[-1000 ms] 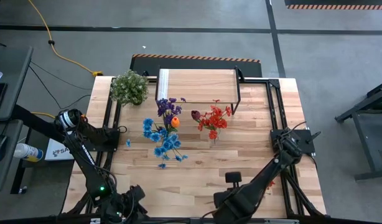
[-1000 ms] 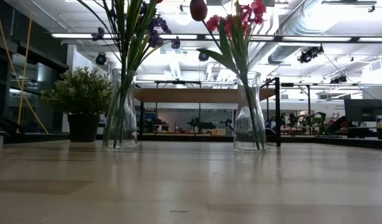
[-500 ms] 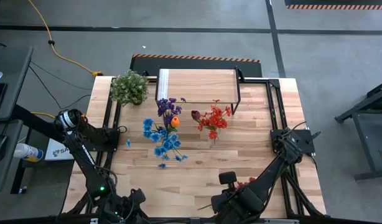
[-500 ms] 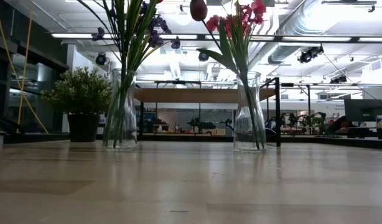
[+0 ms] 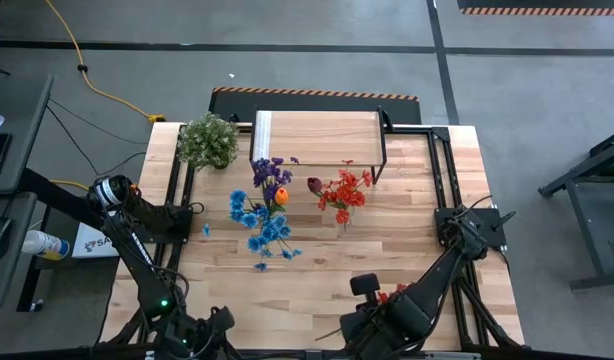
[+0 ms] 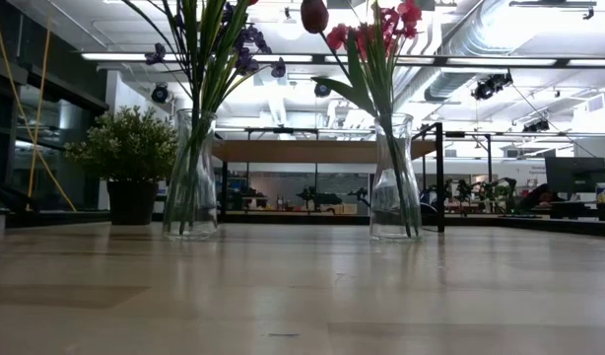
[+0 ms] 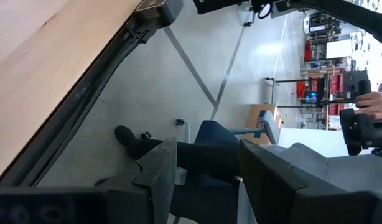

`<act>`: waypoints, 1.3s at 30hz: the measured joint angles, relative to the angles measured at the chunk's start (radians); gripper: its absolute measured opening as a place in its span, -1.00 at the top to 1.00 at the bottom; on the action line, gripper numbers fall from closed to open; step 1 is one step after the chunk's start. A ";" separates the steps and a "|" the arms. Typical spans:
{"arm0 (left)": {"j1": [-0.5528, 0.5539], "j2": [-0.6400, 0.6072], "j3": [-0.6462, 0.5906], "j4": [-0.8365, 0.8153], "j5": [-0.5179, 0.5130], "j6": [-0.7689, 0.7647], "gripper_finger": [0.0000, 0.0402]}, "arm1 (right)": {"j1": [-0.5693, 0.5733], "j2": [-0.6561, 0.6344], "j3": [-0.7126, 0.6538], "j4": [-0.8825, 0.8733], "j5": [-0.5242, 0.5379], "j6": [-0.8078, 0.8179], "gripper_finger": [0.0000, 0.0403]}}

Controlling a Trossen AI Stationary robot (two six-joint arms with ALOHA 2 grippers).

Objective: Pick and place flowers into a vace then onto a shelf
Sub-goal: Put the red flowers into the right transparent vase

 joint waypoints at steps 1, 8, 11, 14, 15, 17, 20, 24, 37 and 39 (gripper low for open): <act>0.000 0.000 0.000 0.000 0.000 0.000 -0.03 | 0.000 0.000 0.000 0.000 0.004 -0.003 1.00; 0.000 0.000 0.000 0.003 0.000 -0.005 -0.03 | -0.014 -0.019 -0.001 0.001 0.088 -0.040 1.00; 0.000 0.000 0.000 0.007 -0.001 -0.009 -0.03 | -0.040 -0.054 -0.001 0.001 0.141 -0.053 1.00; 0.000 0.000 0.000 0.033 -0.002 -0.009 -0.03 | -0.069 -0.103 -0.001 0.000 0.172 -0.067 1.00; 0.000 0.000 0.000 0.043 -0.002 -0.009 -0.03 | -0.077 -0.122 -0.001 0.000 0.180 -0.077 1.00; 0.000 0.000 0.000 0.060 -0.003 -0.008 -0.03 | -0.094 -0.157 -0.001 0.000 0.211 -0.098 1.00; 0.000 0.000 0.000 0.074 -0.013 -0.008 -0.03 | -0.114 -0.208 -0.001 0.000 0.291 -0.130 1.00; 0.000 0.000 0.000 0.118 -0.043 -0.003 -0.03 | -0.133 -0.272 -0.001 0.000 0.388 -0.154 1.00; 0.030 -0.002 0.000 0.171 -0.081 0.000 -0.03 | -0.089 -0.427 -0.001 0.000 0.385 -0.089 1.00; 0.044 -0.003 0.000 0.177 -0.069 0.017 -0.03 | -0.070 -0.460 -0.001 0.000 0.400 -0.062 1.00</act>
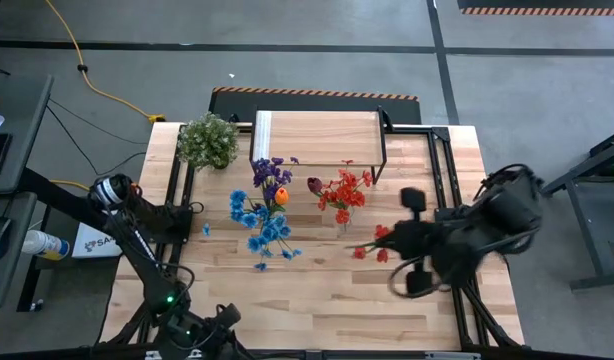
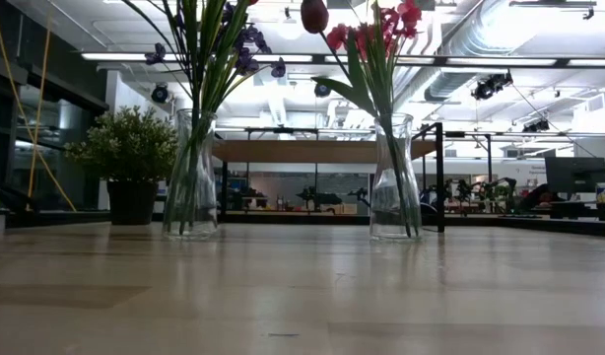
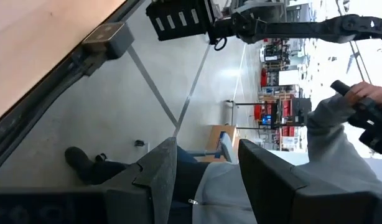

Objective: Pick and place flowers into a vace then onto a shelf
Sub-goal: Put the red flowers into the right transparent vase

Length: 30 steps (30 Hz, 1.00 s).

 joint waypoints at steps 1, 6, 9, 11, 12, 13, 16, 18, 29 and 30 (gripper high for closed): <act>0.009 0.000 0.000 0.003 0.012 0.007 -0.03 | 0.011 -0.018 0.000 0.001 0.011 0.013 1.00; 0.051 -0.005 0.000 0.005 0.069 0.035 -0.03 | 0.078 -0.105 0.000 0.045 0.129 0.031 1.00; 0.069 -0.005 0.000 0.003 0.094 0.047 -0.03 | 0.122 -0.150 0.000 0.092 0.234 -0.014 1.00; 0.079 -0.005 0.000 0.005 0.101 0.053 -0.03 | 0.148 -0.176 0.000 0.130 0.296 -0.069 1.00; 0.085 -0.005 0.000 0.005 0.103 0.053 -0.03 | 0.157 -0.186 0.000 0.150 0.326 -0.103 1.00; 0.090 -0.005 0.000 0.004 0.106 0.053 -0.03 | 0.165 -0.195 0.000 0.174 0.355 -0.143 1.00; 0.101 -0.005 0.000 0.006 0.111 0.053 -0.03 | 0.178 -0.215 0.000 0.246 0.439 -0.290 1.00; 0.108 -0.005 0.000 0.010 0.113 0.053 -0.03 | 0.176 -0.224 0.000 0.302 0.484 -0.403 1.00; 0.156 -0.005 0.000 0.109 0.087 0.123 -0.03 | 0.122 -0.213 0.000 0.593 0.628 -1.004 1.00; 0.162 -0.005 0.000 0.129 0.087 0.137 -0.03 | 0.115 -0.208 0.000 0.593 0.643 -1.037 1.00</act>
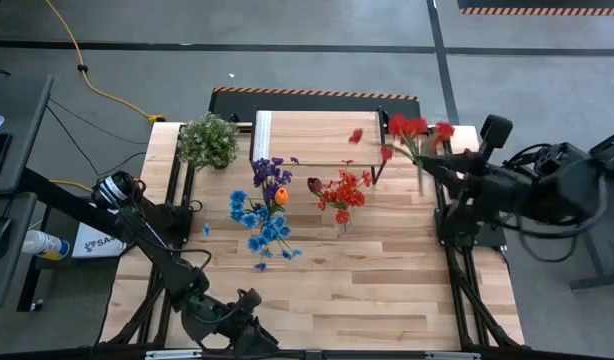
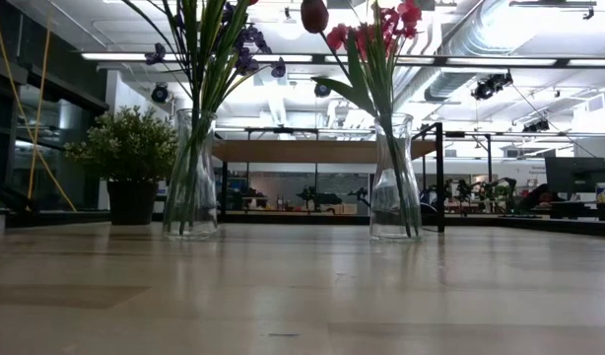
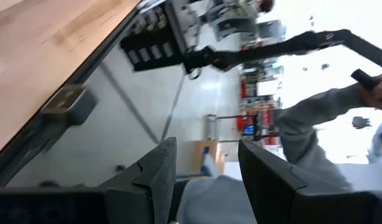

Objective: Pick and place flowers into a vace then onto a shelf
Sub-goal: Put the red flowers into the right transparent vase

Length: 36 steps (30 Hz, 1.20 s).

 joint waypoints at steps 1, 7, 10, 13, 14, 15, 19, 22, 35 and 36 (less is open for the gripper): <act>0.007 0.000 0.000 0.020 0.000 0.011 -0.03 | -0.008 0.008 0.000 -0.001 0.021 -0.030 1.00; 0.054 0.000 0.000 0.150 -0.009 0.103 -0.03 | -0.064 0.070 0.000 -0.005 0.123 -0.241 1.00; 0.069 0.000 0.000 0.217 -0.020 0.147 -0.03 | -0.090 0.101 0.000 -0.009 0.166 -0.336 1.00; 0.071 0.000 0.000 0.282 -0.044 0.186 -0.03 | -0.108 0.130 0.000 -0.014 0.202 -0.410 1.00; 0.071 0.000 0.000 0.306 -0.055 0.202 -0.03 | -0.112 0.138 0.000 -0.020 0.210 -0.427 1.00; 0.070 0.000 0.000 0.331 -0.073 0.215 -0.03 | -0.117 0.146 0.000 -0.034 0.212 -0.437 1.00; 0.068 0.000 0.000 0.419 -0.126 0.278 -0.03 | -0.119 0.165 0.000 -0.090 0.216 -0.441 1.00; 0.068 0.000 0.000 0.504 -0.141 0.341 -0.03 | -0.119 0.180 0.000 -0.142 0.229 -0.441 1.00; 0.069 -0.007 0.058 0.656 -0.204 0.539 -0.03 | -0.109 0.217 0.000 -0.364 0.216 -0.506 1.00; 0.069 -0.007 0.073 0.653 -0.204 0.558 -0.03 | -0.109 0.217 0.000 -0.365 0.216 -0.519 1.00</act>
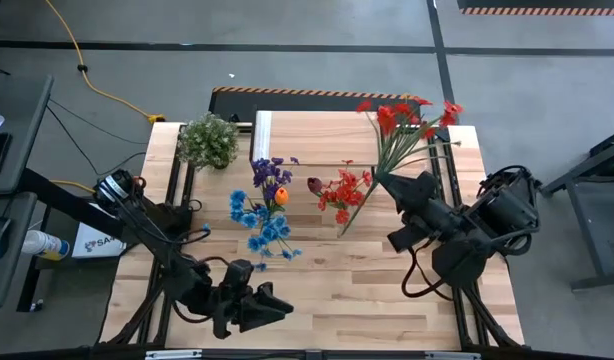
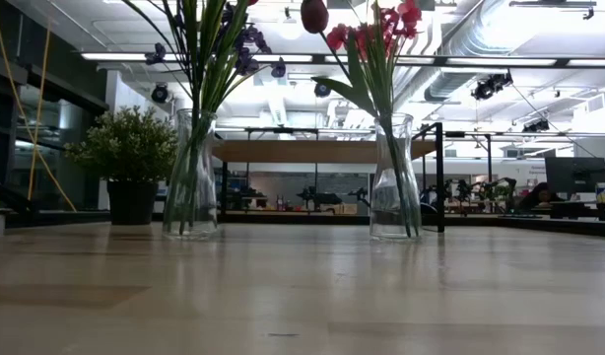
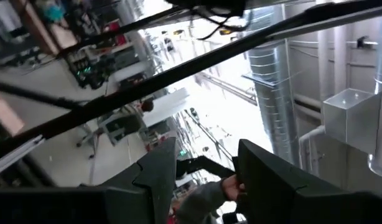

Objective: Pick and place flowers into a vace then onto a shelf
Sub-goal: Put the red flowers into the right transparent vase

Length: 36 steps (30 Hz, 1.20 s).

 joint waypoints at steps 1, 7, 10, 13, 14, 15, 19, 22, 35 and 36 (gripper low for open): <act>0.000 0.000 0.015 -0.003 -0.001 0.022 -0.03 | 0.000 0.000 0.000 0.000 0.000 -0.013 1.00; 0.000 0.000 0.130 -0.033 -0.060 0.173 -0.03 | -0.001 0.001 0.000 -0.034 -0.016 -0.090 1.00; 0.000 0.000 0.188 -0.093 -0.111 0.225 -0.03 | -0.001 0.007 0.000 -0.039 -0.027 -0.114 1.00; 0.001 0.000 0.246 -0.166 -0.200 0.256 -0.03 | 0.002 0.025 0.000 -0.039 -0.037 -0.145 1.00; 0.003 0.000 0.262 -0.190 -0.224 0.257 -0.03 | 0.002 0.036 0.000 -0.039 -0.039 -0.151 1.00; 0.008 0.000 0.277 -0.216 -0.243 0.257 -0.03 | 0.002 0.047 0.000 -0.039 -0.040 -0.157 1.00; 0.019 0.001 0.319 -0.280 -0.256 0.257 -0.03 | 0.002 0.092 0.000 -0.039 -0.047 -0.165 1.00; 0.033 0.000 0.332 -0.291 -0.253 0.257 -0.03 | 0.002 0.121 0.000 -0.039 -0.045 -0.175 1.00; 0.105 0.002 0.332 -0.354 -0.267 0.250 -0.03 | 0.110 0.172 0.000 -0.036 -0.033 -0.186 1.00; 0.111 0.002 0.332 -0.359 -0.267 0.249 -0.03 | 0.119 0.172 0.000 -0.036 -0.033 -0.187 1.00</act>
